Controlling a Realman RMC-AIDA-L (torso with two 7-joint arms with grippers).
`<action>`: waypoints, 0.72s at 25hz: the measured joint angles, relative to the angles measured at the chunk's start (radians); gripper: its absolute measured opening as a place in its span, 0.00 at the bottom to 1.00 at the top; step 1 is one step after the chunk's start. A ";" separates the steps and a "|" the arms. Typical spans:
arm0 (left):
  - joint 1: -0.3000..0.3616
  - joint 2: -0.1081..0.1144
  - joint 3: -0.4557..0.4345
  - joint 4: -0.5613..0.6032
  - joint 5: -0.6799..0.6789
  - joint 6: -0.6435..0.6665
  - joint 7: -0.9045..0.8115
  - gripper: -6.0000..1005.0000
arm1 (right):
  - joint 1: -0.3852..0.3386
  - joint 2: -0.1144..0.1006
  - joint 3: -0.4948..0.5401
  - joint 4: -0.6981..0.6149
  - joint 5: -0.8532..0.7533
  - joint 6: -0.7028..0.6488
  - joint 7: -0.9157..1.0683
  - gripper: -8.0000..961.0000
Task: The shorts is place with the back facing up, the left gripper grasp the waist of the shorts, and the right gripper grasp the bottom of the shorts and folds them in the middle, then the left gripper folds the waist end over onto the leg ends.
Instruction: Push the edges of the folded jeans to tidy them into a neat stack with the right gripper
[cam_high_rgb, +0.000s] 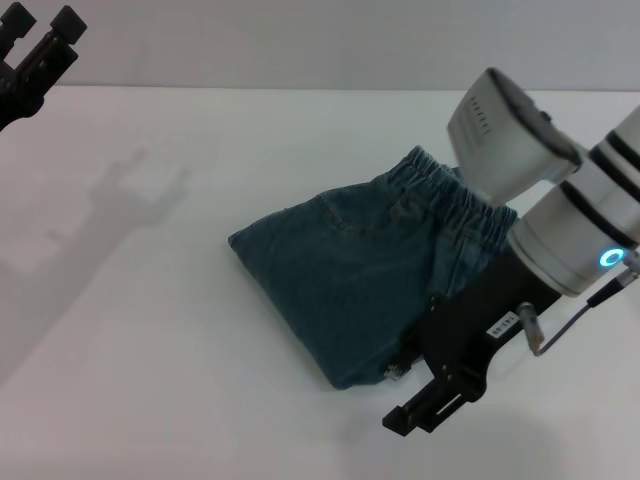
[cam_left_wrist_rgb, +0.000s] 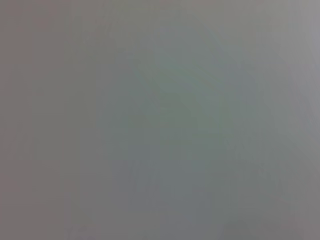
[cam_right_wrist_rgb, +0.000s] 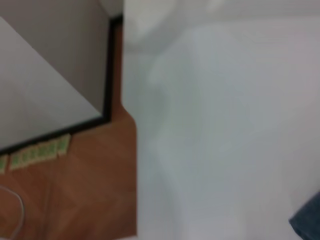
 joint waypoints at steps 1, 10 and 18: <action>0.000 0.000 0.000 0.000 0.000 0.000 0.000 0.80 | 0.003 0.000 -0.016 0.001 -0.005 0.015 0.008 0.66; -0.004 0.000 0.000 -0.001 0.000 0.009 0.000 0.80 | 0.026 0.003 -0.151 0.031 -0.028 0.152 0.050 0.66; -0.004 0.002 0.003 0.000 0.000 0.012 -0.001 0.80 | 0.061 0.009 -0.240 0.069 -0.026 0.243 0.074 0.66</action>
